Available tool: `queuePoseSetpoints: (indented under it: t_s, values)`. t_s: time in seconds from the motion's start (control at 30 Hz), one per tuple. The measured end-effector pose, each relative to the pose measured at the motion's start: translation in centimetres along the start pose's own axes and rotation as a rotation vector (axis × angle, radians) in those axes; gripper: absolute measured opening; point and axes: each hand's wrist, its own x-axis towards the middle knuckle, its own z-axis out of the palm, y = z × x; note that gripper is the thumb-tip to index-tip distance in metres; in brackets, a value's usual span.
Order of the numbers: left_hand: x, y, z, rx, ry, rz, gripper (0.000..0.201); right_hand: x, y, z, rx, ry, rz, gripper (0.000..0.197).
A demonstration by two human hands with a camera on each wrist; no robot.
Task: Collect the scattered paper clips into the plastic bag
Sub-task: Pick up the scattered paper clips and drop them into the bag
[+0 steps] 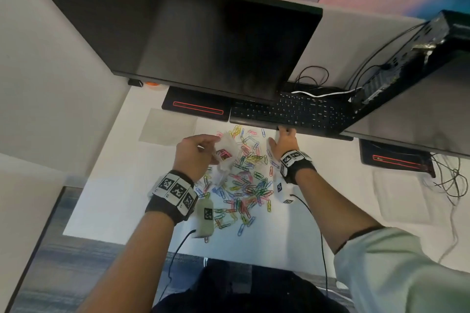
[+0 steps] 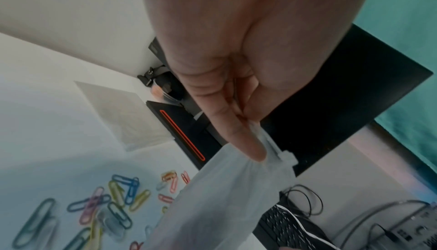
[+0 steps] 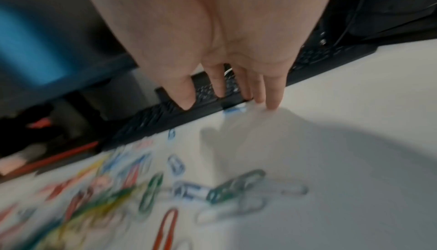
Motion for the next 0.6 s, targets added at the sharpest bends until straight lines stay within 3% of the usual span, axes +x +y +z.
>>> queuePoseSetpoints:
  t_s: [0.1, 0.23, 0.4, 0.6]
  values:
    - [0.2, -0.5, -1.1, 0.015, 0.018, -0.011, 0.022, 0.3, -2.7, 2.3, -0.038, -0.008, -0.100, 0.055]
    - [0.1, -1.0, -2.0, 0.007, 0.039, -0.018, 0.023, -0.1, -5.1, 4.1, -0.222, -0.013, -0.348, 0.048]
    - [0.0, -1.5, -1.9, -0.015, 0.032, -0.040, 0.022, -1.2, -4.5, 4.1, -0.427, -0.149, -0.542, 0.061]
    - [0.4, -2.1, -0.6, -0.009, 0.017, -0.033, 0.025, -1.8, -2.8, 2.8, -0.493, -0.095, -0.584, 0.027]
